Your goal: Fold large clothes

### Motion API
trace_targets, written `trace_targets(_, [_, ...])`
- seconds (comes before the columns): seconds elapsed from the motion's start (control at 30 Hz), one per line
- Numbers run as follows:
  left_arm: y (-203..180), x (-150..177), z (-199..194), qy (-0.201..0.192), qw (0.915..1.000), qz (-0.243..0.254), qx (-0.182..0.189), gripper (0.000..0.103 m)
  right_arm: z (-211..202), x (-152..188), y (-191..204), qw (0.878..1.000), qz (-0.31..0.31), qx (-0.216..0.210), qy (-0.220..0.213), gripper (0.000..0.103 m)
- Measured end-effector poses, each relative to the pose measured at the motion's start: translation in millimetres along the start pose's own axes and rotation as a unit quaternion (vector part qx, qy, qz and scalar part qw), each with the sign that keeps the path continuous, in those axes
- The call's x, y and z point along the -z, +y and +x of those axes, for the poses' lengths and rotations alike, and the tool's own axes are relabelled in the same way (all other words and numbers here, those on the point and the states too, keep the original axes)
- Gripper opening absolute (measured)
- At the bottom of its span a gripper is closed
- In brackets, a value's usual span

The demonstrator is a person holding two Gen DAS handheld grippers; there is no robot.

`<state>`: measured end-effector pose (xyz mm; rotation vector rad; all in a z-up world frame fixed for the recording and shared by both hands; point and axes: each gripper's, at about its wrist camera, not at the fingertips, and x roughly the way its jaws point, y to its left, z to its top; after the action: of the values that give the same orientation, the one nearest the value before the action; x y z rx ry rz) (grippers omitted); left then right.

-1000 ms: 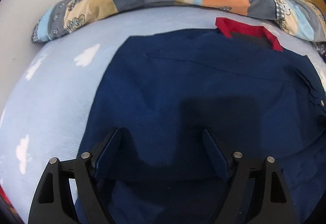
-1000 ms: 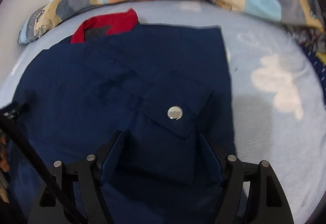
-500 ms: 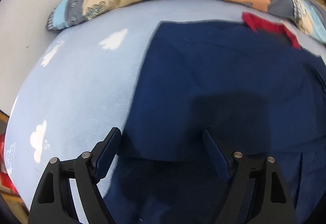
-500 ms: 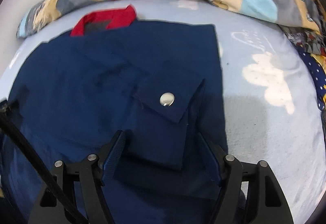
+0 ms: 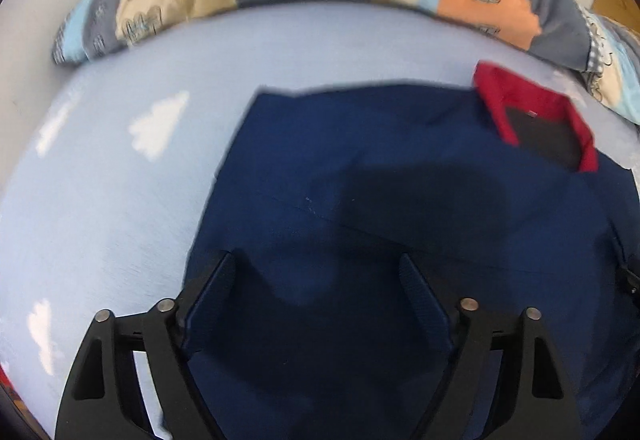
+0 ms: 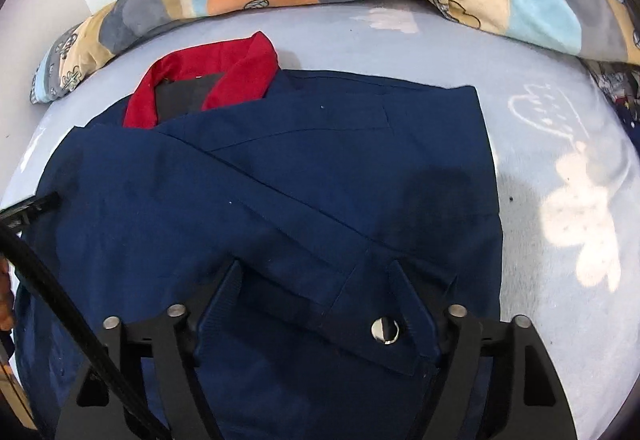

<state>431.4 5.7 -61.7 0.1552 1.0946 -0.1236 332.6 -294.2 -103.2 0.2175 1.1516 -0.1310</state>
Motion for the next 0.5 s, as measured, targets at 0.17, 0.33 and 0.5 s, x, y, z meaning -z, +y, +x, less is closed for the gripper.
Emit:
trace_targets(0.17, [4, 19, -42, -0.036, 0.9992, 0.001, 0.014, 0.086, -31, -3, 2, 1.000, -0.008, -0.019, -0.019, 0.081])
trace_targets(0.33, [19, 66, -71, -0.046, 0.9988, -0.002, 0.016, 0.086, -56, 31, -9, 0.999, -0.019, 0.017, -0.024, 0.081])
trace_targets(0.5, [16, 87, -38, -0.008, 0.9993, 0.020, -0.031, 0.088, -25, 47, -27, 1.000, -0.009, 0.018, 0.008, 0.086])
